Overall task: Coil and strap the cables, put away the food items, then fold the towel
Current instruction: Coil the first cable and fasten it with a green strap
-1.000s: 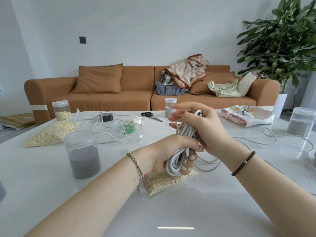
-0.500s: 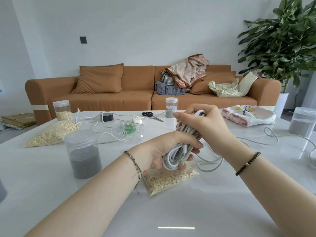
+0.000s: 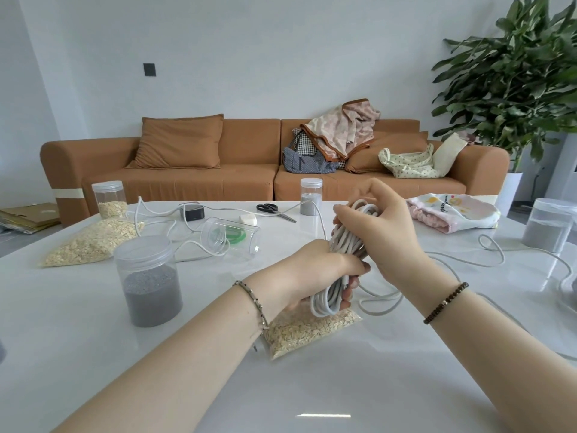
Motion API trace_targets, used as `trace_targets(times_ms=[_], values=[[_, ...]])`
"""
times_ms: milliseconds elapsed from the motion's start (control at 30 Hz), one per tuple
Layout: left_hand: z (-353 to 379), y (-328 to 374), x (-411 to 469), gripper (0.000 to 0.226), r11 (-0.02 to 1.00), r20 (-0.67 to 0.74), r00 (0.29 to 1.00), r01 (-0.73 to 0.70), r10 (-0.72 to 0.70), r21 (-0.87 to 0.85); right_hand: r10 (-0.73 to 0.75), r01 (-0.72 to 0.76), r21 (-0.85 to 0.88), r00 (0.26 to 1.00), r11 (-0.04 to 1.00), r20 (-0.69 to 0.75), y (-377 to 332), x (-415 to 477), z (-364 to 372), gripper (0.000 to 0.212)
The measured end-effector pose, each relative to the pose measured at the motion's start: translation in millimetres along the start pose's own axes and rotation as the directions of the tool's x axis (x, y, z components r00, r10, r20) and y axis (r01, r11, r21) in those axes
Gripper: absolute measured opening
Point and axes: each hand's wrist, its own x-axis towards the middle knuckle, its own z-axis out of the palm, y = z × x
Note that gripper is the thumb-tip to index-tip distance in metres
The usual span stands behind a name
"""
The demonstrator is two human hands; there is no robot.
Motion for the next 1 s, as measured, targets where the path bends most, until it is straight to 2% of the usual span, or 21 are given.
trace_targets(times_ms=[133, 267, 333, 400, 500, 600, 633, 700, 800, 900, 1000], values=[[5, 1, 6, 0.010, 0.997, -0.047, 0.996, -0.073, 0.075, 0.040, -0.192, 0.183, -0.071, 0.971, 0.980, -0.142, 1, 2, -1, 0.021], [-3, 1, 7, 0.011, 0.997, -0.075, 0.997, -0.015, 0.010, -0.071, -0.176, 0.167, -0.067, 0.969, 0.984, -0.171, 1, 11, 10, 0.021], [-14, -1, 6, 0.009, 0.995, -0.069, 0.998, 0.004, -0.010, -0.096, -0.101, 0.097, -0.040, 0.990, 0.994, -0.099, -2, 15, 19, 0.025], [-25, -1, 4, 0.013, 0.977, -0.040, 0.998, 0.036, -0.045, -0.210, -0.027, 0.028, -0.015, 0.997, 0.999, 0.068, -6, 22, 26, 0.026], [-43, -5, -2, 0.026, 0.949, -0.051, 0.999, -0.010, -0.006, -0.316, 0.037, -0.048, 0.036, 0.962, 0.998, 0.271, -13, 38, 33, 0.039], [-58, -6, -12, 0.027, 0.912, -0.101, 0.990, -0.132, 0.101, -0.388, 0.114, -0.157, 0.129, 0.950, 0.979, 0.291, -9, 56, 37, 0.032], [-65, -3, -15, 0.028, 0.890, -0.133, 0.980, -0.188, 0.145, -0.416, 0.151, -0.187, 0.104, 0.946, 0.977, 0.286, -3, 62, 41, 0.030], [-80, 5, -18, 0.032, 0.849, -0.232, 0.940, -0.328, 0.250, -0.415, 0.230, -0.222, -0.061, 0.925, 0.973, 0.304, 15, 71, 52, 0.021], [-109, 12, -23, 0.028, 0.816, -0.382, 0.846, -0.495, 0.372, -0.299, 0.319, -0.185, -0.345, 0.864, 0.920, 0.390, 47, 78, 78, 0.014], [-133, 4, -24, 0.023, 0.838, -0.456, 0.824, -0.483, 0.336, -0.255, 0.339, -0.043, -0.552, 0.828, 0.833, 0.448, 72, 82, 103, 0.022], [-148, -4, -23, 0.018, 0.870, -0.503, 0.810, -0.450, 0.302, -0.203, 0.356, 0.011, -0.625, 0.815, 0.780, 0.458, 88, 83, 122, 0.030]])
